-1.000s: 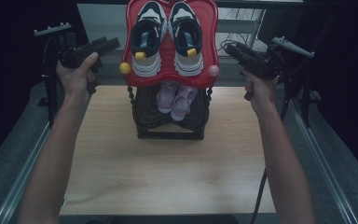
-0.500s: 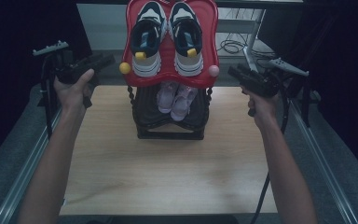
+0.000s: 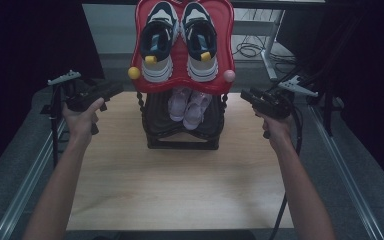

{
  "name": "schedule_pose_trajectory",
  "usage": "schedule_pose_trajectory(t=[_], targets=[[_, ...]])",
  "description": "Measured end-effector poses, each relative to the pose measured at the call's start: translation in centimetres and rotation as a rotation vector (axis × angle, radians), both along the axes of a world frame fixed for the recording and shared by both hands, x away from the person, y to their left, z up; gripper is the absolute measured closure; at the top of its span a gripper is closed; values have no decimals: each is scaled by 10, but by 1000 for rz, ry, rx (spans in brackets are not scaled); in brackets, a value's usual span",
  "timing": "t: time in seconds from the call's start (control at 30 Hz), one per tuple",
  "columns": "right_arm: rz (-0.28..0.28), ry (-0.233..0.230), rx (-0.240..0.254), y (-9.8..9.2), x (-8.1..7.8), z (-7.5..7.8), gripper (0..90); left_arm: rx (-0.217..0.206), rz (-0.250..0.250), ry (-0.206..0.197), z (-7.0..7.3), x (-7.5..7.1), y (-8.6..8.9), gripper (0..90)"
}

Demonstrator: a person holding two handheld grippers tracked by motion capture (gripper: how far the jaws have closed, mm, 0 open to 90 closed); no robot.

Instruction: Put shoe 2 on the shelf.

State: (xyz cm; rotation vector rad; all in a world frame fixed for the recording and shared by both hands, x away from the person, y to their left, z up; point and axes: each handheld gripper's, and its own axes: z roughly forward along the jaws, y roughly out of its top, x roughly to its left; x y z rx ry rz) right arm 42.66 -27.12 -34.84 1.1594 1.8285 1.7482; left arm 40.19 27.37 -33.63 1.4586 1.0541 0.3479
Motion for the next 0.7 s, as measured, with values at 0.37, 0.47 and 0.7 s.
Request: schedule_pose_trajectory(t=[0.37, 0.47, 0.7], targets=[[-1, 65, -54, 3, 6, -36, 470, 27, 0, 56, -32, 5, -2, 350], [1, 77, -58, 3, 6, -39, 469, 30, 0, 56, -33, 6, -3, 351], [-1, 64, -63, 2, 4, -37, 461, 26, -4, 52, -34, 5, -3, 352]])
